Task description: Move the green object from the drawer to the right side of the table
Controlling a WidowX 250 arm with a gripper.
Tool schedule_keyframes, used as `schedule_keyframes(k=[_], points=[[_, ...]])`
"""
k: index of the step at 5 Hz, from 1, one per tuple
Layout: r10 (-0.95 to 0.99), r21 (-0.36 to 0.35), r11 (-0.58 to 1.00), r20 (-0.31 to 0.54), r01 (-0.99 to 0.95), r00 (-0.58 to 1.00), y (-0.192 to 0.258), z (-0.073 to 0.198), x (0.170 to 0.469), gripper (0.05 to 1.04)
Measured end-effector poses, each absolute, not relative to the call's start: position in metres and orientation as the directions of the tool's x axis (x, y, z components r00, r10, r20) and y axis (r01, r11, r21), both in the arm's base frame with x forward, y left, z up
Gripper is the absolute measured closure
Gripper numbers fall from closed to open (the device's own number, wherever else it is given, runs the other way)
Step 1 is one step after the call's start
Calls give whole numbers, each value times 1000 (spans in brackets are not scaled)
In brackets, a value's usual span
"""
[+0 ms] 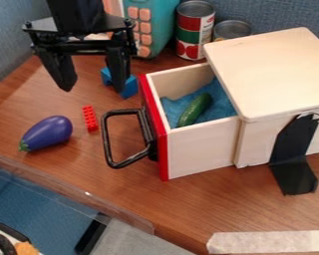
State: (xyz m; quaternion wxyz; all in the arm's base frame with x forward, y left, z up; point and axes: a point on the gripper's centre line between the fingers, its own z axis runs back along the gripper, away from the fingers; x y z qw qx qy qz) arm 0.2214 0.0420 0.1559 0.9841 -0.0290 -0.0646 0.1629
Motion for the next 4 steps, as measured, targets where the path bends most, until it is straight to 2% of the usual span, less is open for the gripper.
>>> schedule_keyframes(k=[1, 2, 4], points=[[330, -77, 943, 102, -323, 939, 42, 151, 223, 84], [331, -70, 943, 94, -325, 939, 37, 140, 242, 84], [262, -67, 965, 142, -255, 955, 25, 131, 282, 84]])
